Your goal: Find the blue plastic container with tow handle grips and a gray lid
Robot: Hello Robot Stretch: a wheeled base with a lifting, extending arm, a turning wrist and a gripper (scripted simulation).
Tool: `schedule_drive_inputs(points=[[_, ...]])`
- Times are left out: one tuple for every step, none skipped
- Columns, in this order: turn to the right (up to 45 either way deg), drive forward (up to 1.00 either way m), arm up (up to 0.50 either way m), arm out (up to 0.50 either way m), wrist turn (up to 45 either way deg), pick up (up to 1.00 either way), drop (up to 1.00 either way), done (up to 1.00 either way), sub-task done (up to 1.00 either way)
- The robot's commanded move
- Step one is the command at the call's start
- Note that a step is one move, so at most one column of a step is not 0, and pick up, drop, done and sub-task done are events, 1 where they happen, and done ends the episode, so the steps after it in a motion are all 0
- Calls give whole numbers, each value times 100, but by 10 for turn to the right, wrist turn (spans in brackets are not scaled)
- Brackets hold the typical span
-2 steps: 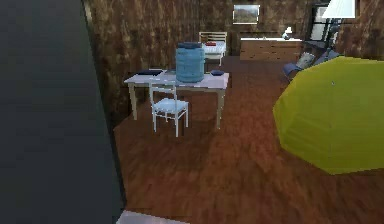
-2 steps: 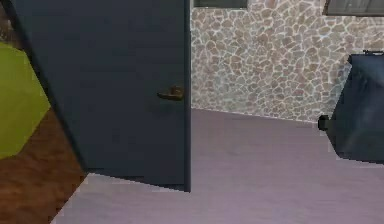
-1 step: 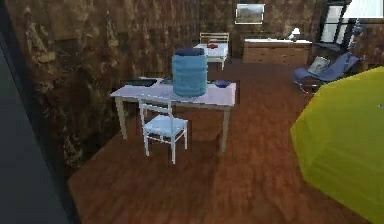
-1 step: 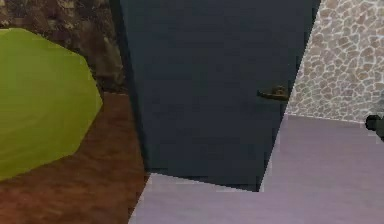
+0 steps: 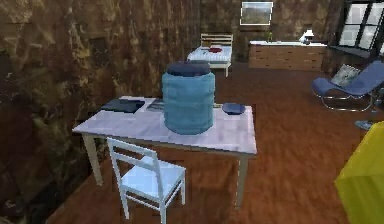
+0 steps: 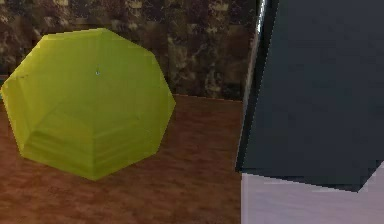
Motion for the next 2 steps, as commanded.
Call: schedule_drive_inputs(points=[[90, 0, 0, 0, 0, 0, 0, 0, 0], [0, 5, 0, 0, 0, 0, 0, 0, 0]])
